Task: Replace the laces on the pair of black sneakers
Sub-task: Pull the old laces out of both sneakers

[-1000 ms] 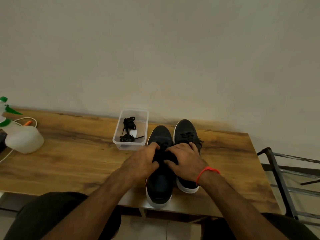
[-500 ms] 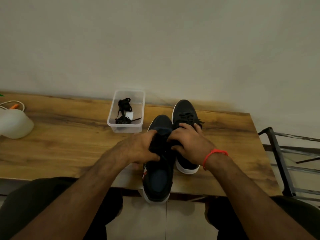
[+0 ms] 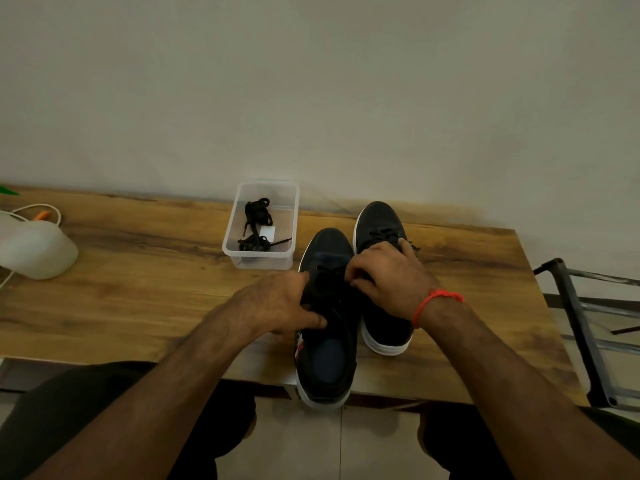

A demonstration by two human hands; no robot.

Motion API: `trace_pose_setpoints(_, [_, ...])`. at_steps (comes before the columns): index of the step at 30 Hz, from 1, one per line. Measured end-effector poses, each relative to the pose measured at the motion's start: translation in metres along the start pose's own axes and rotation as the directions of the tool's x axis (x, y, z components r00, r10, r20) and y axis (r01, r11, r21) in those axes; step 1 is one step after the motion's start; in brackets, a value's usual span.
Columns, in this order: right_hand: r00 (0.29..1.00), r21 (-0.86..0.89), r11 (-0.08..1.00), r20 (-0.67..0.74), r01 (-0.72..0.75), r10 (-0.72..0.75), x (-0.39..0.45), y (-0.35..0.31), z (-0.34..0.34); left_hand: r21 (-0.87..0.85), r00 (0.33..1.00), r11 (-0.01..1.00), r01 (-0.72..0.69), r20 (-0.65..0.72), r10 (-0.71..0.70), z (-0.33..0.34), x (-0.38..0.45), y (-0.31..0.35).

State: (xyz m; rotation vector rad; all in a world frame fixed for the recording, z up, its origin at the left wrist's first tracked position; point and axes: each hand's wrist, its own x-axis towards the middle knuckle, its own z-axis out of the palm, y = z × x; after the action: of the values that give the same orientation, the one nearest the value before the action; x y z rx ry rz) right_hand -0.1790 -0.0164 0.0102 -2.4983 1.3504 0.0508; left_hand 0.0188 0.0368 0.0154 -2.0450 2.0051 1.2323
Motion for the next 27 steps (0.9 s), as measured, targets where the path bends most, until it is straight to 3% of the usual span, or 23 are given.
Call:
trace_pose_setpoints(8, [0.975,0.083,0.997,-0.22,0.003,0.015,0.002,0.01,-0.009,0.093,1.0,0.995,0.021,-0.01,-0.02,0.009,0.002,0.001])
trace_pose_setpoints(12, [0.998,0.063,0.997,-0.051,0.046,-0.043,-0.001,0.007,-0.007,0.038,0.999,0.999,-0.016,0.051,0.014,0.011,0.002,-0.001])
trace_pose_setpoints(14, [0.998,0.014,0.998,0.009,0.061,-0.061,-0.002,0.002,-0.002,0.06,0.999,0.997,-0.042,0.017,0.041,0.014,0.003,0.0])
trace_pose_setpoints(17, [0.997,-0.026,0.997,-0.025,0.07,-0.07,-0.001,0.0,0.001,0.116,0.996,0.991,-0.061,-0.063,0.069,0.014,0.005,0.002])
trace_pose_setpoints(21, [0.994,-0.058,0.997,-0.098,0.047,-0.052,-0.001,0.001,-0.003,0.172,0.997,0.983,-0.063,-0.039,0.07,0.014,0.006,0.0])
trace_pose_setpoints(27, [0.972,-0.067,0.996,-0.232,-0.053,0.036,-0.001,0.003,-0.004,0.1,0.998,0.995,-0.022,-0.053,0.028,0.016,0.009,0.001])
